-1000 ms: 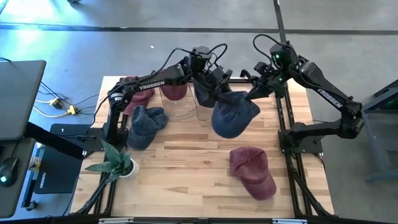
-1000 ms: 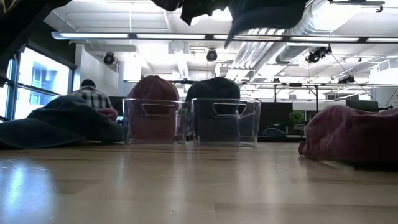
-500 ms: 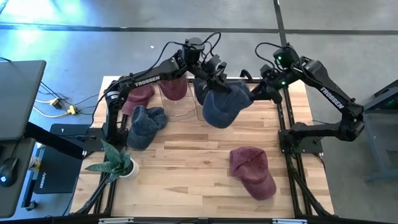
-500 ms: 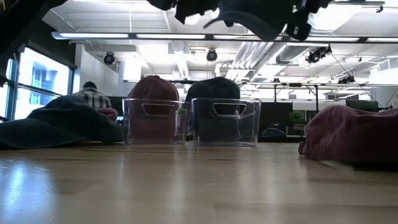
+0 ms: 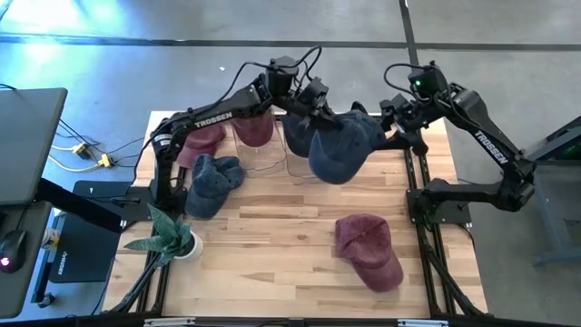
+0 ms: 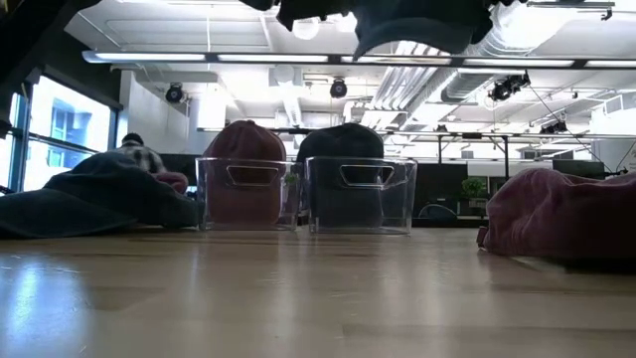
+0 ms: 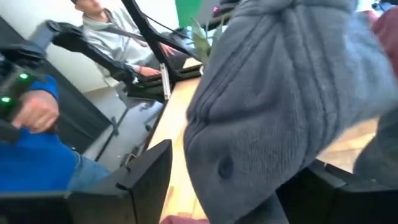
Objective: Pick & Place hat
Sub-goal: Put the right blue cap into the right bin
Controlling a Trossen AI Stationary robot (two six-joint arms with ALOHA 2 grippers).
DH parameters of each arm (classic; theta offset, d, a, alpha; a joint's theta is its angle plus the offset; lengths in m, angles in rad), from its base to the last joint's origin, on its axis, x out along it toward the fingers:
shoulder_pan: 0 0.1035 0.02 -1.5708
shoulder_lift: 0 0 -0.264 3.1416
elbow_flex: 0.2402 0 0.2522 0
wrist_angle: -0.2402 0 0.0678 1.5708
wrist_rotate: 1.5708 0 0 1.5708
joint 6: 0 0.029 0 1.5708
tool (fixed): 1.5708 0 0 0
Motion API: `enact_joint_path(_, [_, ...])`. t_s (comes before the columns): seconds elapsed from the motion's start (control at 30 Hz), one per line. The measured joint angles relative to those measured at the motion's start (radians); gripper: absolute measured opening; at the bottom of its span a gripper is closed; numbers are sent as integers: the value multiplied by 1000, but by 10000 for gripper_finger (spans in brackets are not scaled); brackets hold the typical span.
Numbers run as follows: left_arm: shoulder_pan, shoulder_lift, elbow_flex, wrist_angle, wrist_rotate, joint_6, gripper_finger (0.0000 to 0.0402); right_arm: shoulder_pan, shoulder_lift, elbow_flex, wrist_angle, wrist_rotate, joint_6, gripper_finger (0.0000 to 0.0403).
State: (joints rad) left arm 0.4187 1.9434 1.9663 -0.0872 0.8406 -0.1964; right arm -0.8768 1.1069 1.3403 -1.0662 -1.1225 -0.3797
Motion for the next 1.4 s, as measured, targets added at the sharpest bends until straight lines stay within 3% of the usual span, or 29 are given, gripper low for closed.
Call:
enact_joint_path(0.2, [0,0,0,-20,-21,-63,9,0,-16,0,-27,-135,19,189])
enact_joint_path(0.4, [8,0,0,-20,9,-55,9,0,-44,0,-29,-282,142,131])
enact_joint_path(0.53, [24,-23,1,-18,63,-63,9,0,-52,0,-29,-291,196,101])
enact_joint_path(0.6, [30,-29,3,-14,79,-60,9,1,-56,0,-26,-227,193,86])
enact_joint_path(0.77, [48,-43,1,-20,127,-48,9,9,-53,0,-18,67,212,76])
enact_joint_path(0.9, [60,-43,1,-27,148,-45,9,12,-62,0,-19,119,162,116])
enact_joint_path(1.17, [66,-43,1,-27,153,-45,9,26,-127,-1,23,367,-89,227])
enact_joint_path(1.3, [66,-43,1,-28,152,-45,9,66,-131,-1,141,372,-66,226])
enact_joint_path(1.4, [66,-43,1,-28,140,-44,9,112,-118,0,198,377,-38,192])
